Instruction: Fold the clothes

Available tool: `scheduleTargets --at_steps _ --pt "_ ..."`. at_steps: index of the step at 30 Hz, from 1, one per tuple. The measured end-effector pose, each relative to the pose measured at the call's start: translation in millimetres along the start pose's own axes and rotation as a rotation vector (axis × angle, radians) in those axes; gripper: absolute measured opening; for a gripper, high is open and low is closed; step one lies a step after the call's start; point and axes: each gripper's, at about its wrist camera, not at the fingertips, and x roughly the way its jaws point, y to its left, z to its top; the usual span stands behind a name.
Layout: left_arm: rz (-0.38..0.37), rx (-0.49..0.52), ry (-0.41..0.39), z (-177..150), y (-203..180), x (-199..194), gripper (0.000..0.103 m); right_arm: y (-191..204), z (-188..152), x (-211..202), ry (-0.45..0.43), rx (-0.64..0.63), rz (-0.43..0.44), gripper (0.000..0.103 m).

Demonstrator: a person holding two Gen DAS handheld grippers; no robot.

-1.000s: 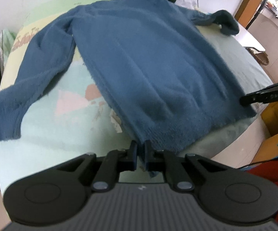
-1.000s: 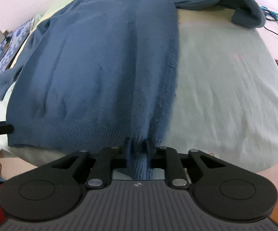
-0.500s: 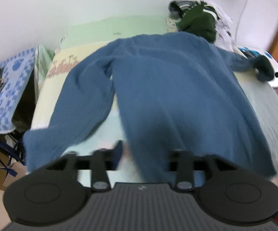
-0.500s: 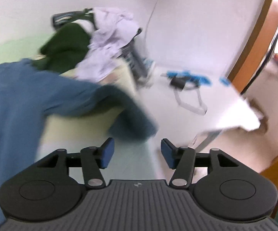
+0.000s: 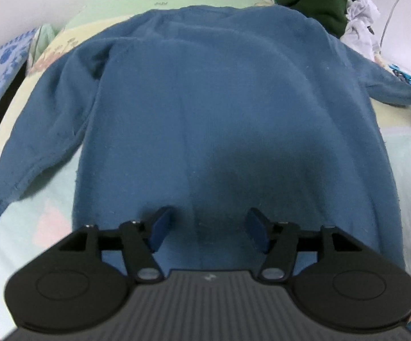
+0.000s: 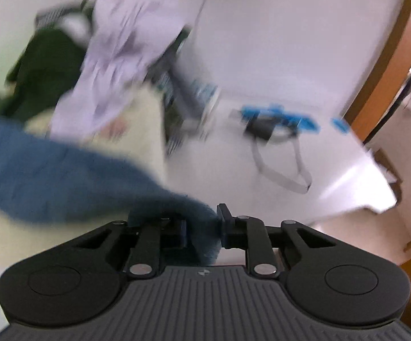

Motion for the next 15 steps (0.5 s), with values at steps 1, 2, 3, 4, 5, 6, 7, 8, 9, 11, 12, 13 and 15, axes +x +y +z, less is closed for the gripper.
scheduleTargets --at_steps 1,2,3,4,5,6,7,8,9,11,12,13,15 --pt "0.009 0.004 0.001 1 -3 0 0.066 -7 8 -5 -0.042 0.025 -0.001 0.018" --pt "0.016 0.004 0.002 2 -5 2 0.066 -14 16 -10 -0.084 0.05 -0.001 0.018" --pt "0.022 0.005 0.006 2 -6 3 0.068 -20 23 -16 -0.127 0.071 -0.005 0.018" --pt "0.029 0.006 0.009 2 -8 4 0.071 -22 27 -20 -0.177 0.068 -0.025 0.019" --pt "0.037 0.013 0.009 2 -11 5 0.072 -25 31 -25 -0.227 0.066 -0.046 0.019" --pt "0.045 0.022 0.01 2 -13 5 0.073 -27 35 -30 -0.277 0.064 -0.066 0.02" --pt "0.053 0.028 0.009 3 -14 7 0.075 -28 38 -33 -0.323 0.057 -0.088 0.022" --pt "0.059 0.027 0.007 2 -15 7 0.076 -25 35 -31 -0.347 0.015 -0.117 0.023" --pt "0.064 0.026 0.006 1 -16 7 0.077 -20 31 -27 -0.367 -0.03 -0.147 0.026" --pt "0.07 0.014 0.007 1 -15 8 0.08 -9 13 -7 -0.327 -0.147 -0.196 0.026" --pt "0.073 0.007 0.008 0 -15 8 0.082 -4 2 3 -0.289 -0.196 -0.207 0.026" --pt "0.077 -0.001 0.009 0 -15 8 0.083 -5 -9 14 -0.221 -0.225 -0.19 0.029" --pt "0.08 -0.013 0.011 0 -15 7 0.084 -5 -30 33 -0.088 -0.282 -0.157 0.03"
